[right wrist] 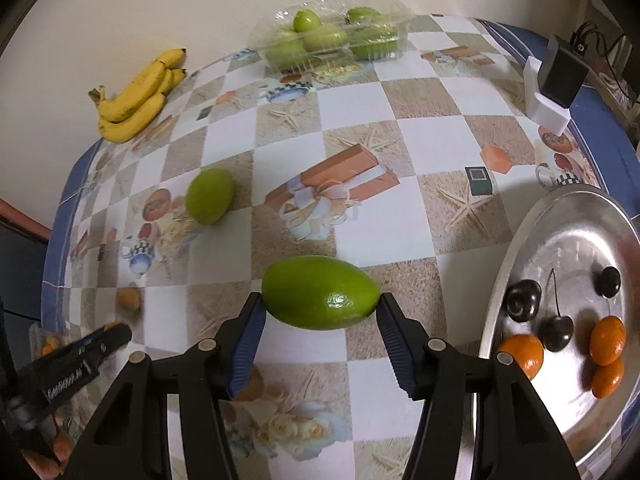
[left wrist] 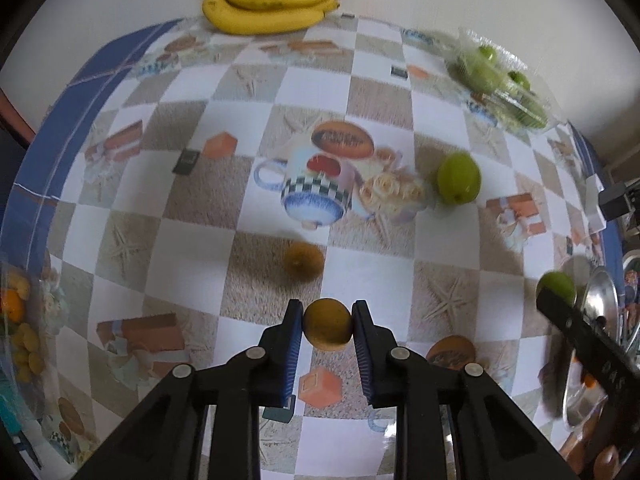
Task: Organize fruits
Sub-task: 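Lift the yellow fruit with the left gripper while the right gripper lifts the green fruit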
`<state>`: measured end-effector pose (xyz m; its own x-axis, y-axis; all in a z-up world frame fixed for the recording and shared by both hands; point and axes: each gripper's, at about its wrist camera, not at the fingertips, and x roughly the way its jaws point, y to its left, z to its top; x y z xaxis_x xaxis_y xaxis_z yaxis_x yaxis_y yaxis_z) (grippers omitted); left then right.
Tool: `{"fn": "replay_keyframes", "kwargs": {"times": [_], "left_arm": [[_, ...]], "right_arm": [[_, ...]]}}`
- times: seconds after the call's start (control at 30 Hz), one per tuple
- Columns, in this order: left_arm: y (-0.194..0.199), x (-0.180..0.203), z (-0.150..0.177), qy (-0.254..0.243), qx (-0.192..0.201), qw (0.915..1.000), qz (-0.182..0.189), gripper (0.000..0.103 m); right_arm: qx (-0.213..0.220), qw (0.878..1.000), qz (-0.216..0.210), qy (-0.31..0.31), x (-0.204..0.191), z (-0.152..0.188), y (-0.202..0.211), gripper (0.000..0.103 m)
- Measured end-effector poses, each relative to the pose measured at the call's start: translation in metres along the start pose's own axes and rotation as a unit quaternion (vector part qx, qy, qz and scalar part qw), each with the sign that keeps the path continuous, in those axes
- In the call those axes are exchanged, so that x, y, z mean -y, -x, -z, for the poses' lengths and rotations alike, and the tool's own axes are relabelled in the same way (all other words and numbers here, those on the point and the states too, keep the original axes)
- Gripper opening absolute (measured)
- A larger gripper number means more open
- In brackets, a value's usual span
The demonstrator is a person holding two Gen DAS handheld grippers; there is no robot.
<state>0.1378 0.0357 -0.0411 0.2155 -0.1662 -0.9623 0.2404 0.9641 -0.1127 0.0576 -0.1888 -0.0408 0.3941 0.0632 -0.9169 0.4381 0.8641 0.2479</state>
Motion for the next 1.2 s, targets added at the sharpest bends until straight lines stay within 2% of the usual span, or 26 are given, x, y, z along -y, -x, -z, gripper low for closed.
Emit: {"fn": "replay_keyframes", "kwargs": {"times": [0.3, 0.67, 0.93, 1.2], "left_arm": [[0.017, 0.014, -0.004, 0.008, 0.028, 0.9996, 0.0, 0.027], [0.026, 0.044, 0.001, -0.005, 0.046, 0.9989, -0.007, 0.027], [0.026, 0.072, 0.006, -0.021, 0.046, 0.9987, -0.008, 0.027], [0.026, 0.12, 0.018, -0.064, 0.044, 0.997, 0.0, 0.027]], "right_arm": [[0.013, 1.0, -0.018, 0.011, -0.007, 0.014, 0.031, 0.059], [0.014, 0.999, -0.014, 0.026, -0.003, 0.034, 0.049, 0.059], [0.015, 1.0, 0.005, 0.002, 0.029, 0.032, 0.052, 0.059], [0.016, 0.998, 0.016, -0.051, 0.077, 0.03, 0.057, 0.059]]}}
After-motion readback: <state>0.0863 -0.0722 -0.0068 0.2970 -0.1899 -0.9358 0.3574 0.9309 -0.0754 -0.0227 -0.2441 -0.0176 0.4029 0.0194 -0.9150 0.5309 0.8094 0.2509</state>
